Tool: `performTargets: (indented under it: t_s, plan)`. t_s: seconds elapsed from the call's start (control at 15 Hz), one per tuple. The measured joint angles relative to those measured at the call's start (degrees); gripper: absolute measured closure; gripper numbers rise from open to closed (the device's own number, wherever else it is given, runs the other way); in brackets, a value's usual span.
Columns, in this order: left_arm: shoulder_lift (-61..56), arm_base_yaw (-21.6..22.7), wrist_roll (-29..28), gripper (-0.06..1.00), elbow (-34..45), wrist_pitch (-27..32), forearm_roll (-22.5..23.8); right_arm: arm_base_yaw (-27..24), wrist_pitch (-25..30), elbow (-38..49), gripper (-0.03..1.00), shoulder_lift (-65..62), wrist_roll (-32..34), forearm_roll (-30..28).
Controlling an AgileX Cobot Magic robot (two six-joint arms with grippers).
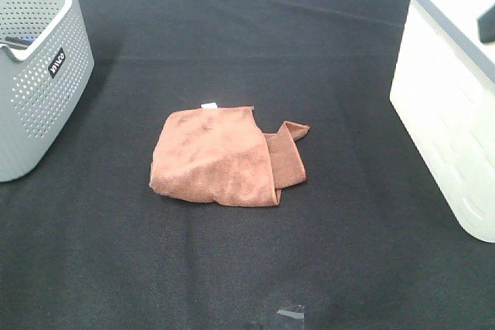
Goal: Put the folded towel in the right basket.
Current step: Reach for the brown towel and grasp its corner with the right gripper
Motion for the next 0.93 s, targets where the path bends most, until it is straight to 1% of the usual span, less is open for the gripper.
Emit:
performTargets:
  t_s: [0.07, 0.13, 0.2, 0.33, 0.53, 0.67, 0.73, 0.8, 0.93]
  plan:
    - [0.0, 0.0, 0.0, -0.04, 0.0, 0.0, 0.0, 0.0, -0.4, -1.78, 0.0, 2.41, -1.38, 2.06]
    - [0.0, 0.0, 0.0, -0.04, 0.0, 0.0, 0.0, 0.0, -0.4, -1.78, 0.0, 2.41, -1.38, 2.06]
    - [0.0, 0.0, 0.0, -0.04, 0.0, 0.0, 0.0, 0.0, -1.15, -3.95, 0.0, 5.44, -3.04, 4.13]
    - [0.0, 0.0, 0.0, -0.04, 0.0, 0.0, 0.0, 0.52, -3.9, -6.42, 0.0, 11.29, -5.27, 7.28]
    - [0.0, 0.0, 0.0, -0.04, 0.0, 0.0, 0.0, 11.34, -11.8, -6.88, 0.01, 23.09, -7.05, 8.19]
    - [0.0, 0.0, 0.0, -0.04, 0.0, 0.0, 0.0, 16.62, -16.44, -6.88, 0.01, 30.25, -7.16, 8.48]
    - [0.0, 0.0, 0.0, -0.04, 0.0, 0.0, 0.0, 17.82, -18.11, -6.88, 0.01, 34.09, -7.16, 8.82]
    - [0.0, 0.0, 0.0, -0.04, 0.0, 0.0, 0.0, 17.99, -19.02, -6.88, 0.01, 39.25, -8.48, 9.68]
    - [0.0, 0.0, 0.0, -0.04, 0.0, 0.0, 0.0, 17.99, -21.14, -6.88, 0.01, 44.81, -11.34, 9.91]
